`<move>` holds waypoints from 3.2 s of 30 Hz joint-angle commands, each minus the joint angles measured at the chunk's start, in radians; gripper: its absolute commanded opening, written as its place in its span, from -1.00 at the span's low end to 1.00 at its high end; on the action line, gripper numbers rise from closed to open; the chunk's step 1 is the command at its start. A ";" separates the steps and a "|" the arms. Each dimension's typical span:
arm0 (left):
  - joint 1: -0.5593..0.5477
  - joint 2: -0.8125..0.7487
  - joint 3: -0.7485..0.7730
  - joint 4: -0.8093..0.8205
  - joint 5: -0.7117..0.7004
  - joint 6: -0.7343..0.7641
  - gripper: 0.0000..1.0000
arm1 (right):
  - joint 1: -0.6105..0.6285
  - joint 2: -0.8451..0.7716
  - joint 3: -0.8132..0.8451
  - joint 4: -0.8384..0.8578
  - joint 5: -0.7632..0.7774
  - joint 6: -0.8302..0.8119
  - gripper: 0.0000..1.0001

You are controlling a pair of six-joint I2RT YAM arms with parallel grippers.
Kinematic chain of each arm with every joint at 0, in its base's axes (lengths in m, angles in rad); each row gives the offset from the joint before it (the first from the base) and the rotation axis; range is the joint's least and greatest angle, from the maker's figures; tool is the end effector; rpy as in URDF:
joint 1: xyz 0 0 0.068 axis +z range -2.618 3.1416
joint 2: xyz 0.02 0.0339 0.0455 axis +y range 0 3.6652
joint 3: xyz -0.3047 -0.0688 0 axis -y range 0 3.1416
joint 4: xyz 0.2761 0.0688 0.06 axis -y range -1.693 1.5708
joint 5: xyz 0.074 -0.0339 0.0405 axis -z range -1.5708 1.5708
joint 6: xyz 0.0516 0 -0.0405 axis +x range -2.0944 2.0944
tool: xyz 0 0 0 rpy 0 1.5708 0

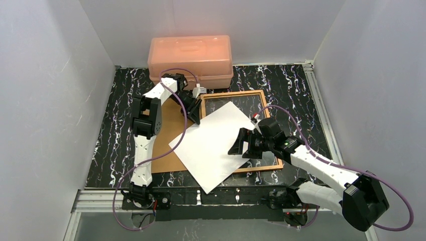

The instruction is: Put the photo into the frame

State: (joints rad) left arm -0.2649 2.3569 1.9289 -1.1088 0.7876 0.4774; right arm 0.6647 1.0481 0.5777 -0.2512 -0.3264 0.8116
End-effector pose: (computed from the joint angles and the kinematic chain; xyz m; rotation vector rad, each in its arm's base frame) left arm 0.4879 -0.1702 0.1585 1.0344 2.6032 -1.1523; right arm 0.1735 0.1570 0.2247 -0.0022 2.5188 1.0701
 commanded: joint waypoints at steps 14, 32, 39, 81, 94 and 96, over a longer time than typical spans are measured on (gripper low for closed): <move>0.012 -0.178 -0.108 -0.026 0.125 -0.088 -0.84 | -0.031 0.016 -0.012 0.047 -0.049 -0.022 0.94; 0.176 -0.452 -0.487 0.338 0.130 -0.528 -1.00 | -0.064 -0.072 0.000 -0.063 -0.031 -0.022 0.97; 0.196 -0.535 -0.630 0.398 0.059 -0.595 -1.00 | -0.069 -0.110 -0.061 -0.048 -0.078 0.011 0.97; 0.184 -0.748 -0.971 0.632 0.005 -0.918 -1.00 | -0.051 -0.101 -0.308 0.191 -0.333 0.162 0.90; 0.184 -0.770 -0.947 0.574 -0.013 -0.816 -1.00 | -0.057 -0.096 -0.083 0.186 -0.293 0.144 0.82; 0.184 -0.775 -0.938 0.562 -0.027 -0.773 -1.00 | -0.065 -0.110 -0.074 0.171 -0.285 0.143 0.82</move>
State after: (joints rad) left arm -0.0784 1.6321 0.9619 -0.4870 0.7650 -0.3790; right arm 0.6094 0.9672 0.4515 -0.0937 -0.6262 0.9653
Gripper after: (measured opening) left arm 0.007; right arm 0.913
